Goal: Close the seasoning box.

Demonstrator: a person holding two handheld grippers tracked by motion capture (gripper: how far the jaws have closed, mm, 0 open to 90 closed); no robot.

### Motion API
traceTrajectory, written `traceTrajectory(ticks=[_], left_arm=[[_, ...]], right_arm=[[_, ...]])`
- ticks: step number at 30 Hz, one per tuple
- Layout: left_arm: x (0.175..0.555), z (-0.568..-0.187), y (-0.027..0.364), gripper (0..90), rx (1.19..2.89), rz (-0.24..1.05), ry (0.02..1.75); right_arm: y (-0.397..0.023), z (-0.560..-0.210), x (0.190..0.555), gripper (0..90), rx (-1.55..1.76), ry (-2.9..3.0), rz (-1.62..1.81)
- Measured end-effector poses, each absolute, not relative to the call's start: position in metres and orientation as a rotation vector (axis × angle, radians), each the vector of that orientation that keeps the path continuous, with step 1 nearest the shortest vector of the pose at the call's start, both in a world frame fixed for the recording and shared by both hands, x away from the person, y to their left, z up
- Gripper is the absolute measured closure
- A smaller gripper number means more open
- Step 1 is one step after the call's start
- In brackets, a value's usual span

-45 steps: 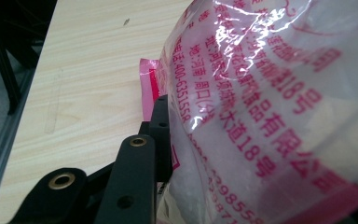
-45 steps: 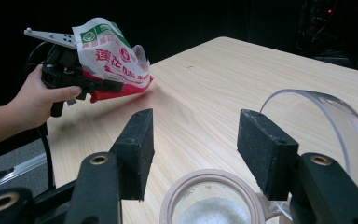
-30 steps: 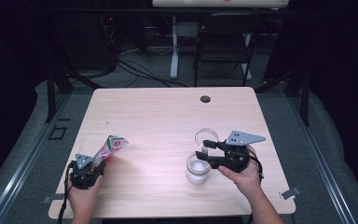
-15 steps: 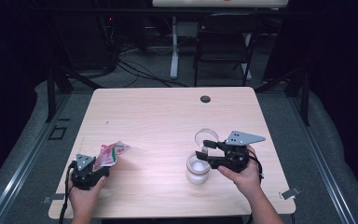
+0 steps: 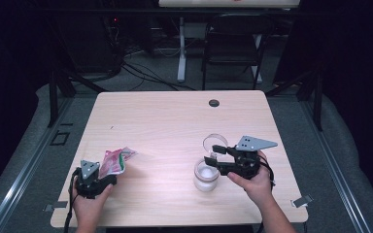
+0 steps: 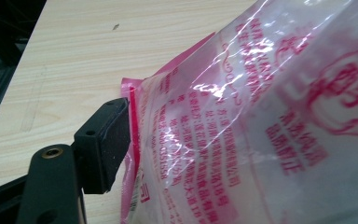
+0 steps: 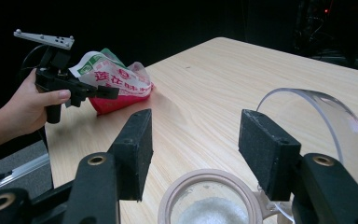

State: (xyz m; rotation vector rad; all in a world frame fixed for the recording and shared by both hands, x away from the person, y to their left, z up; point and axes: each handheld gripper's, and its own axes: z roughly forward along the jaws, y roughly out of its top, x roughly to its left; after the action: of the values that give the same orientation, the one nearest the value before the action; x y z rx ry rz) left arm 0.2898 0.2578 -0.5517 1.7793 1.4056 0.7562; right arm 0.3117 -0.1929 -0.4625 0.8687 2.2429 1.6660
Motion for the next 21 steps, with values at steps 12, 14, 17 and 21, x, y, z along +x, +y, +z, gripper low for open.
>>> traceTrajectory(ticks=[12,14,17,21], left_arm=[[0.280,-0.539,0.246,27.3,1.779,0.751,1.335],[0.279,-0.537,0.243,27.3,1.787,0.741,1.319],[0.278,-0.535,0.235,27.3,1.826,0.757,1.293],[0.275,-0.533,0.225,27.5,1.875,0.767,1.248]], right_arm=[[-0.194,-0.461,0.311,44.3,0.865,2.241,1.656],[-0.194,-0.460,0.311,44.3,0.861,2.239,1.658],[-0.194,-0.460,0.310,44.3,0.860,2.236,1.655],[-0.195,-0.460,0.311,44.3,0.863,2.234,1.653]])
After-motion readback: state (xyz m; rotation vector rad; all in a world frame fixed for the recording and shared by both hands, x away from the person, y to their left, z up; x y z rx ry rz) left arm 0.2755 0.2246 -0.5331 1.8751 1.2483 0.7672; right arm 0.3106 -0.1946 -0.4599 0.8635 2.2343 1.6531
